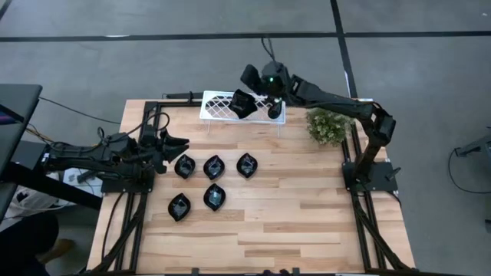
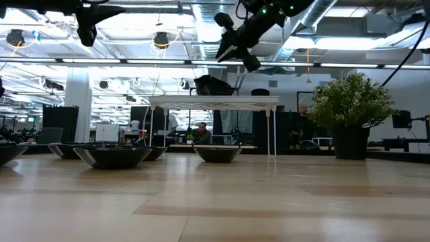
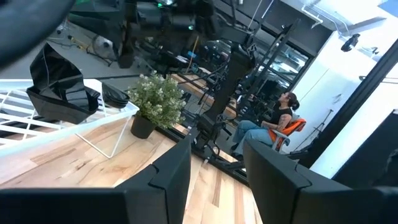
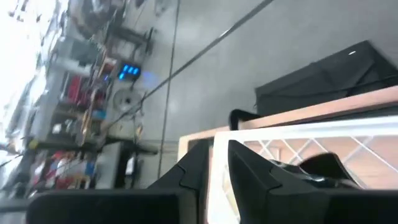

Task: Pick & Place Mini shaped plates
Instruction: Stack the black distorted square plate on top of the black distorted square plate on the shelf, then put the black leaf shaped plate on the shelf

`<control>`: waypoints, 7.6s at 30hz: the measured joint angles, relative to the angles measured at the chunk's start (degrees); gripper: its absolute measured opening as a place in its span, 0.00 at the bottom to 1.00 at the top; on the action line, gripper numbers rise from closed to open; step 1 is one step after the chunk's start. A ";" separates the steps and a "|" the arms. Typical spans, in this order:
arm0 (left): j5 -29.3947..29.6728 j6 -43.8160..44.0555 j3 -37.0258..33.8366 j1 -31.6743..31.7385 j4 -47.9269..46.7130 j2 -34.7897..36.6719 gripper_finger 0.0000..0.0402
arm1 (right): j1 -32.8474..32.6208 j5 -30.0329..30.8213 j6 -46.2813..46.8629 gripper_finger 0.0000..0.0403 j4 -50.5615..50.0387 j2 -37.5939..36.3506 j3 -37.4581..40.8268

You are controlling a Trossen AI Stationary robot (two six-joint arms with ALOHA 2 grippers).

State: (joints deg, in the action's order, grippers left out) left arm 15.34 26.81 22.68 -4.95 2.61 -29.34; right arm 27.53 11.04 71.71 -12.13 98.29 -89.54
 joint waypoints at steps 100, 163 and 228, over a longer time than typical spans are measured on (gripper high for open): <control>7.57 -2.58 0.00 0.02 5.60 -0.07 0.37 | 1.42 -11.16 -85.75 0.14 -29.02 15.90 -24.92; 7.55 -2.56 0.00 0.02 6.45 -0.04 0.37 | -13.75 -4.33 -69.24 0.14 -47.70 12.99 -34.09; 1.74 -2.38 0.00 0.02 6.89 -0.07 0.37 | -34.57 0.99 -40.31 0.02 -26.82 -31.91 34.31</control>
State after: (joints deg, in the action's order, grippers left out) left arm 17.08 24.43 22.68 -4.93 9.50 -29.41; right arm -7.04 12.03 31.40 -38.95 66.39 -55.23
